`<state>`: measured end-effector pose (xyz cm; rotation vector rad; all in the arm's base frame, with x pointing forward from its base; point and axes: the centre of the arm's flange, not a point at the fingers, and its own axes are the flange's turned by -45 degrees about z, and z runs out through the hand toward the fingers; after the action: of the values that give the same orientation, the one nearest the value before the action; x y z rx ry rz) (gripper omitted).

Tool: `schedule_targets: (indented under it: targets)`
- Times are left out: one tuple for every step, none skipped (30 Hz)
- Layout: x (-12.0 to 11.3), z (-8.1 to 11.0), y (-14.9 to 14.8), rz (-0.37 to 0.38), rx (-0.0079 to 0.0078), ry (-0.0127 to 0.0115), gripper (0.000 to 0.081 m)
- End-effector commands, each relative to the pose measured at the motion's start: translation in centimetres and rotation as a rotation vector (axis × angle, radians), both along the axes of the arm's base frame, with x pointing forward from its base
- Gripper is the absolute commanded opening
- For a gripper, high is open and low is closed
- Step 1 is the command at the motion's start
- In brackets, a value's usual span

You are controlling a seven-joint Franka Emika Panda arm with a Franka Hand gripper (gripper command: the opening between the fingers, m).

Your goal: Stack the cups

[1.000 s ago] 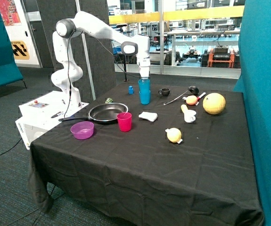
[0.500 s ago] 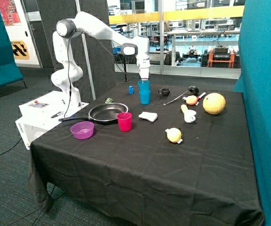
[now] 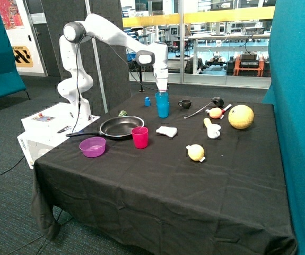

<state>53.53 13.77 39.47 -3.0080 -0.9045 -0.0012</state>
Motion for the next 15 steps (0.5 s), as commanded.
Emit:
schedule_targets:
  targets:
    - [-0.19, -0.94, 0.31, -0.001, -0.0007, 0.0006, 0.0000]
    - [-0.26, -1.05, 0.38, 0.000, -0.0007, 0.0006, 0.0000]
    - [-0.34, -1.14, 0.45, 0.001, -0.0007, 0.0006, 0.0000]
    - [-0.41, -1.22, 0.52, 0.002, -0.0008, 0.0006, 0.0000]
    - [-0.46, -1.28, 0.59, 0.003, -0.0008, 0.0006, 0.0000]
    - [-0.50, -1.33, 0.66, 0.004, -0.0008, 0.0006, 0.0000]
    - [-0.52, -1.37, 0.72, 0.004, -0.0008, 0.0006, 0.0000]
    - [-0.52, -1.40, 0.78, 0.004, -0.0008, 0.0006, 0.0000]
    - [-0.51, -1.41, 0.82, 0.003, -0.0008, 0.0006, 0.0000]
    - [-0.50, -1.43, 0.84, 0.001, -0.0007, 0.0006, 0.0000]
    - [-0.49, -1.44, 0.85, 0.001, -0.0007, 0.0006, 0.0000]
    - [-0.45, -1.46, 0.83, -0.003, -0.0007, 0.0006, 0.0000]
    - [-0.41, -1.45, 0.82, -0.003, -0.0007, 0.0006, 0.0000]
    - [-0.35, -1.44, 0.80, -0.005, -0.0007, 0.0006, 0.0000]
    - [-0.29, -1.43, 0.77, -0.006, -0.0007, 0.0006, 0.0026]
